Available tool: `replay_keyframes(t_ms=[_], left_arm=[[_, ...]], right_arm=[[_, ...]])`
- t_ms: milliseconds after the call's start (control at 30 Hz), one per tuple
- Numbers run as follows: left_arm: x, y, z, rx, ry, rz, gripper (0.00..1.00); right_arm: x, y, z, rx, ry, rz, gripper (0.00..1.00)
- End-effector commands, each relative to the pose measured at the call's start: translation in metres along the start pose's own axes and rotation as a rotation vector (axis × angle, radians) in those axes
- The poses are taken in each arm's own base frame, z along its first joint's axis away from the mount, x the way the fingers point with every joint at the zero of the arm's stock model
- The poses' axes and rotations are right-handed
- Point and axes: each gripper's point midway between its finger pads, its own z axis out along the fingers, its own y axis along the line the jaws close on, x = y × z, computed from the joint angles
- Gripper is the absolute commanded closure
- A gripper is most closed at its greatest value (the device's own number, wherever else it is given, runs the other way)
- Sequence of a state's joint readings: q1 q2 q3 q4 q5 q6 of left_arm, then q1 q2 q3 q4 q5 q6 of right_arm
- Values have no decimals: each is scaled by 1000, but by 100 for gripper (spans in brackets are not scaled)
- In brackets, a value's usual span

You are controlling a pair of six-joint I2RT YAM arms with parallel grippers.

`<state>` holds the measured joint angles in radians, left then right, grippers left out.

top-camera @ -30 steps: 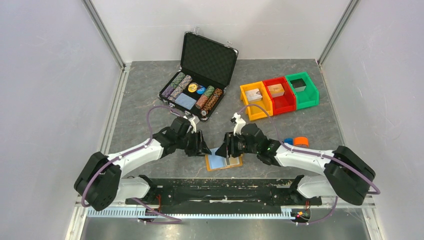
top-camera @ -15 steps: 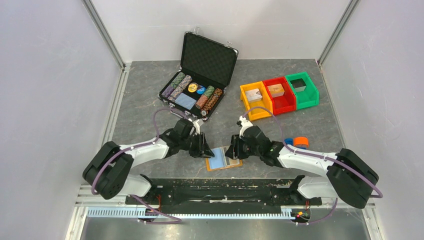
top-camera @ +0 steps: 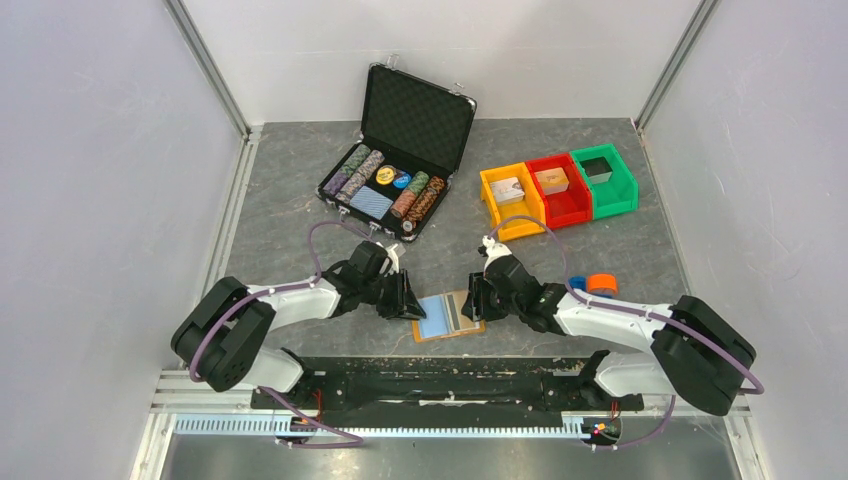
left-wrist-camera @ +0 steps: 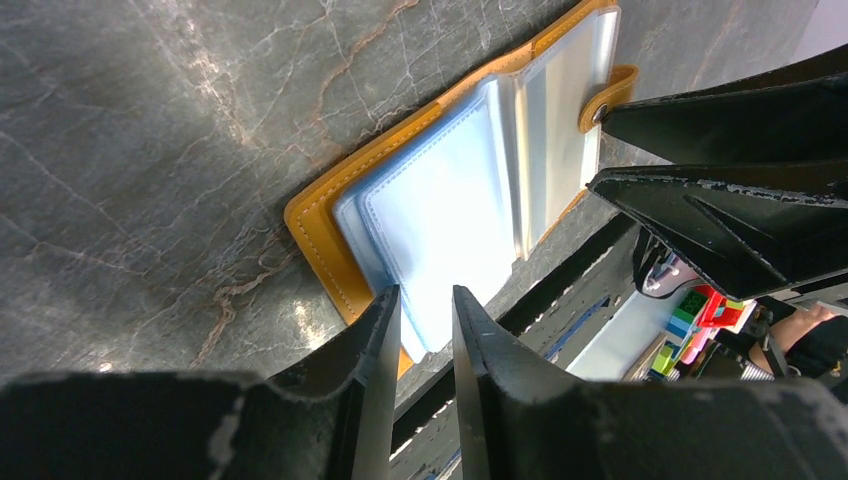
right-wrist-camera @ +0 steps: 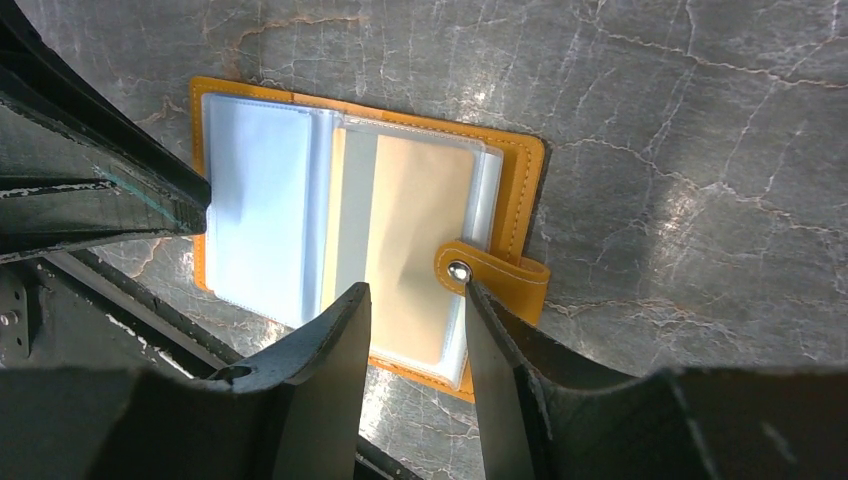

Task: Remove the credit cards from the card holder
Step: Remove the credit card from the card holder.

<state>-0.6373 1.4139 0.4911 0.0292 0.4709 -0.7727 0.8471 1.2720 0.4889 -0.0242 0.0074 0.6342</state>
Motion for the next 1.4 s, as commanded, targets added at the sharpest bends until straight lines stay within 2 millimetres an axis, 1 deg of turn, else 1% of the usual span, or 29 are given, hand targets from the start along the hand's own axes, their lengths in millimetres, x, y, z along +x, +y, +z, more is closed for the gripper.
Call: replay_keyframes(t_ms=[0,133,267,433,600,900,1200,1267,1367], left_arm=[[0,7,3,-25,-9,13,68],[1,8,3,-28,-9,12,68],[0,6,1,-26,-14,14,68],[0,7,1,-30,-15,13,68],[0,6,1,-27,-16,15,68],[1,7,-1,-26,-20,13,67],[1,6,-2,-24,-22,13,67],[2,6,-2,-24,-21,13,67],[2,7,-2,-25,-21,13,67]], right_arm=[[-3,-7,1,41,-13,-19,57],[-2,-4,0,27,0,-17,57],[-7,2,-9,10,-7,-13,57],[-7,2,-15,9,-4,-9,61],[0,-3,-13,24,15,-5,65],[6,-2,-9,13,28,2,75],[12,-7,-6,31,44,1,77],[12,-6,-6,29,45,0,81],[7,-2,-7,17,28,-5,95]])
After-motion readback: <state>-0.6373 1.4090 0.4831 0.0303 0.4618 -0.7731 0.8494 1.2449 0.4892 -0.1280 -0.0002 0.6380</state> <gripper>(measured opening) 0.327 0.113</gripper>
